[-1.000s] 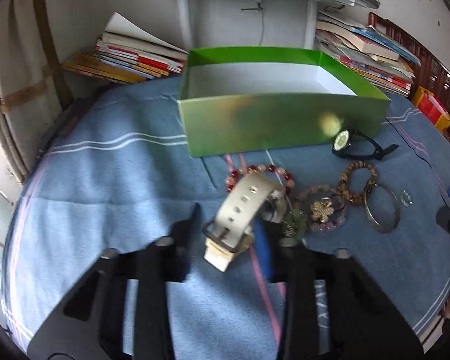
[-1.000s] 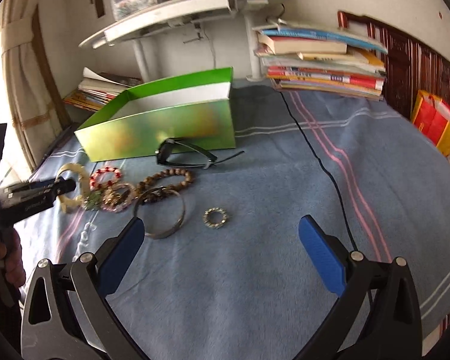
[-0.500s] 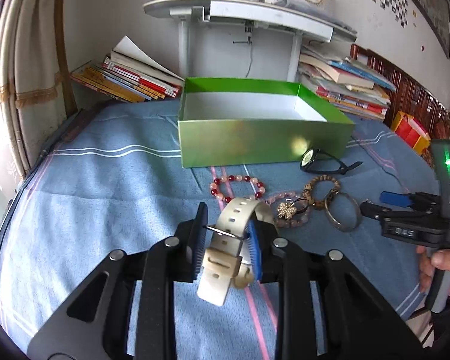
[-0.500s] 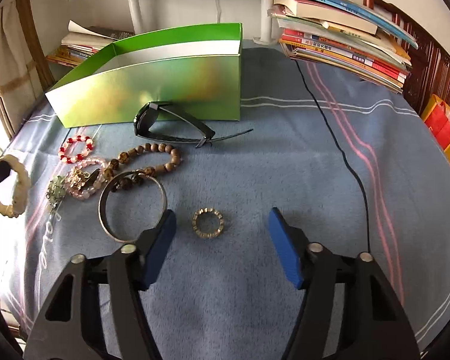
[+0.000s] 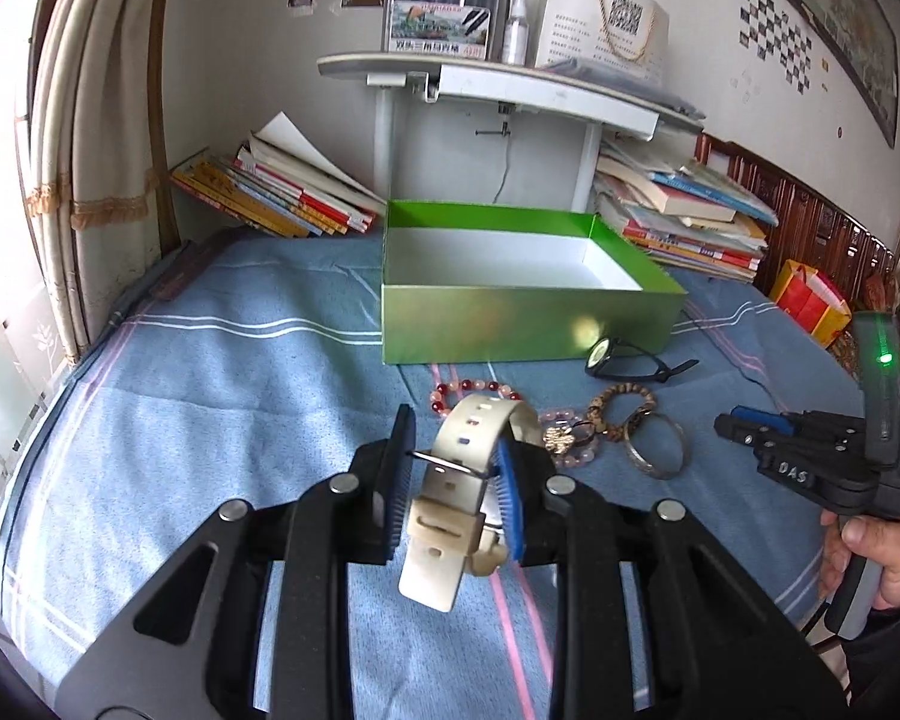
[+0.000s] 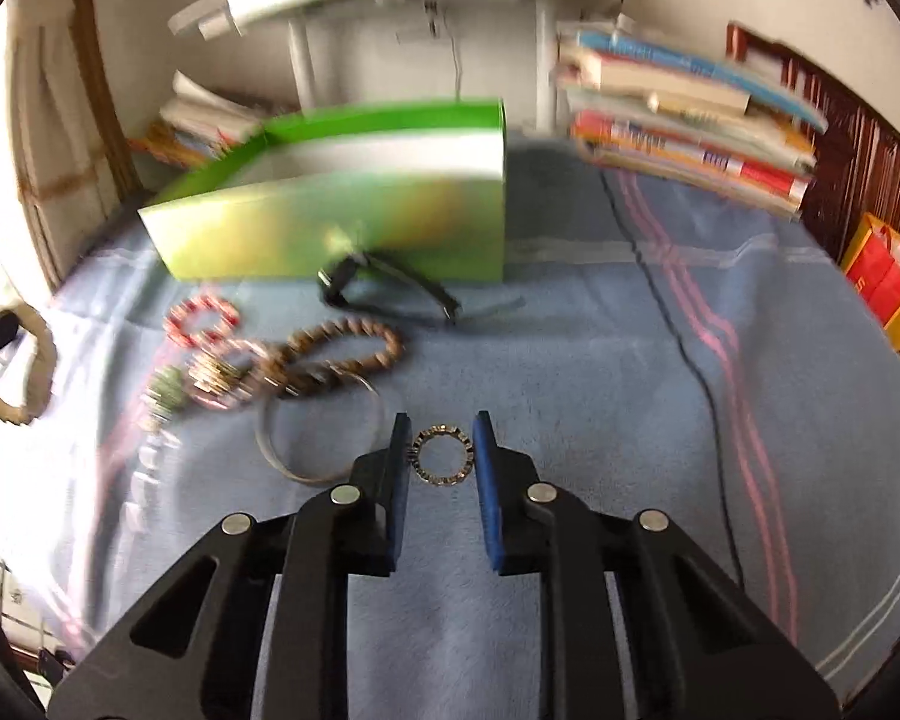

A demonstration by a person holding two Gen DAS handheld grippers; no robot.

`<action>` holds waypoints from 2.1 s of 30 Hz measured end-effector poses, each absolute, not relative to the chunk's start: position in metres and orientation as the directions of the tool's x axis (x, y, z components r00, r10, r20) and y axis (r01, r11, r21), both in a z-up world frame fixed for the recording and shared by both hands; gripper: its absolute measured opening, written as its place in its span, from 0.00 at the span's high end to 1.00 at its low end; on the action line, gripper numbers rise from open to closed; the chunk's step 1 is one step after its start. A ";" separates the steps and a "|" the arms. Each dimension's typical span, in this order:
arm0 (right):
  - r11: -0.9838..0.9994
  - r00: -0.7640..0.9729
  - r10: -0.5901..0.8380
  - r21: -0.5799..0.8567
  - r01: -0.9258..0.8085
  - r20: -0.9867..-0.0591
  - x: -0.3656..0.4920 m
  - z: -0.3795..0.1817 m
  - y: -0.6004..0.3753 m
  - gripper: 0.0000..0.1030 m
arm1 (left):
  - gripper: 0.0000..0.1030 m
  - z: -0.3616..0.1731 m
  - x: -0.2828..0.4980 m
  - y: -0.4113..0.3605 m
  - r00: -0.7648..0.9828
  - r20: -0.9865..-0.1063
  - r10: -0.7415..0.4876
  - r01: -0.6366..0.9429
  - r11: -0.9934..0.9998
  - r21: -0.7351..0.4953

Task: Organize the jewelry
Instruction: 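Grasp the small gold ring with the right gripper while left holds the watch, then lift the watch with the left gripper while right lifts the gold ring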

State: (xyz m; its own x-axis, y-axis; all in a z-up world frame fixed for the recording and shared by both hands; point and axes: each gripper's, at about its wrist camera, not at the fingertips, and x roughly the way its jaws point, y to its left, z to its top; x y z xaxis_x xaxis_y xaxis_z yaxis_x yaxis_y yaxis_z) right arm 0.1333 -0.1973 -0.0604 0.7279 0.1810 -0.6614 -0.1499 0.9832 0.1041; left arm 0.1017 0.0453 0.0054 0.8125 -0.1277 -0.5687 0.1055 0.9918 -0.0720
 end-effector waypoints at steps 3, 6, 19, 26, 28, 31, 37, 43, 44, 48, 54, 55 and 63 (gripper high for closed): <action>0.979 0.765 0.204 0.120 -0.165 -0.610 0.111 -0.042 -0.194 0.80 | 0.76 0.013 0.089 0.043 0.818 -0.558 -0.135 0.111 0.991 -0.077; 0.977 0.790 0.213 0.119 -0.177 -0.575 0.090 -0.028 -0.191 0.80 | 0.76 0.019 0.074 0.037 0.824 -0.547 -0.149 0.129 0.989 -0.076; 0.973 0.841 0.231 0.103 -0.207 -0.489 0.024 0.001 -0.180 0.80 | 0.76 0.032 0.019 0.027 0.840 -0.516 -0.169 0.147 0.986 -0.084; 0.971 0.846 0.237 0.102 -0.215 -0.477 0.010 0.004 -0.178 0.80 | 0.76 0.027 0.009 0.024 0.834 -0.527 -0.165 0.147 0.986 -0.077; 0.971 0.848 0.238 0.102 -0.215 -0.474 0.008 0.005 -0.179 0.80 | 0.76 0.027 0.009 0.024 0.833 -0.527 -0.166 0.147 0.986 -0.078; 0.971 0.849 0.238 0.101 -0.216 -0.472 0.007 0.006 -0.180 0.80 | 0.76 0.028 0.007 0.023 0.836 -0.524 -0.164 0.145 0.986 -0.077; 0.970 0.848 0.242 0.103 -0.220 -0.471 0.005 0.006 -0.179 0.80 | 0.76 0.028 0.005 0.023 0.834 -0.526 -0.163 0.146 0.986 -0.075; 0.969 0.846 0.245 0.108 -0.220 -0.474 0.005 0.005 -0.180 0.80 | 0.76 0.030 0.008 0.025 0.832 -0.531 -0.163 0.145 0.987 -0.076; 0.969 0.846 0.246 0.108 -0.221 -0.474 0.005 0.005 -0.180 0.80 | 0.76 0.030 0.009 0.025 0.832 -0.531 -0.163 0.145 0.987 -0.075; 0.969 0.844 0.246 0.106 -0.223 -0.477 0.006 0.005 -0.179 0.80 | 0.76 0.028 0.010 0.024 0.828 -0.537 -0.161 0.145 0.987 -0.073; 0.973 0.841 0.230 0.101 -0.208 -0.489 0.010 0.002 -0.179 0.80 | 0.76 0.026 0.014 0.023 0.824 -0.543 -0.163 0.146 0.987 -0.073; 0.973 0.841 0.228 0.100 -0.206 -0.491 0.011 0.002 -0.179 0.80 | 0.76 0.025 0.014 0.023 0.823 -0.544 -0.164 0.146 0.986 -0.076; 0.974 0.838 0.225 0.101 -0.201 -0.497 0.015 -0.001 -0.178 0.80 | 0.76 0.022 0.019 0.023 0.814 -0.556 -0.167 0.150 0.986 -0.075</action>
State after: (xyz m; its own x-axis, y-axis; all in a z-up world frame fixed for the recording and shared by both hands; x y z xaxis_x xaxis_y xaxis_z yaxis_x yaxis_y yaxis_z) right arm 0.0145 -0.1784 -0.0011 0.8380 0.2246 -0.4973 -0.2013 0.9743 0.1008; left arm 0.0193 0.0227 0.0221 0.8141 -0.1667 -0.5563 0.1505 0.9858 -0.0751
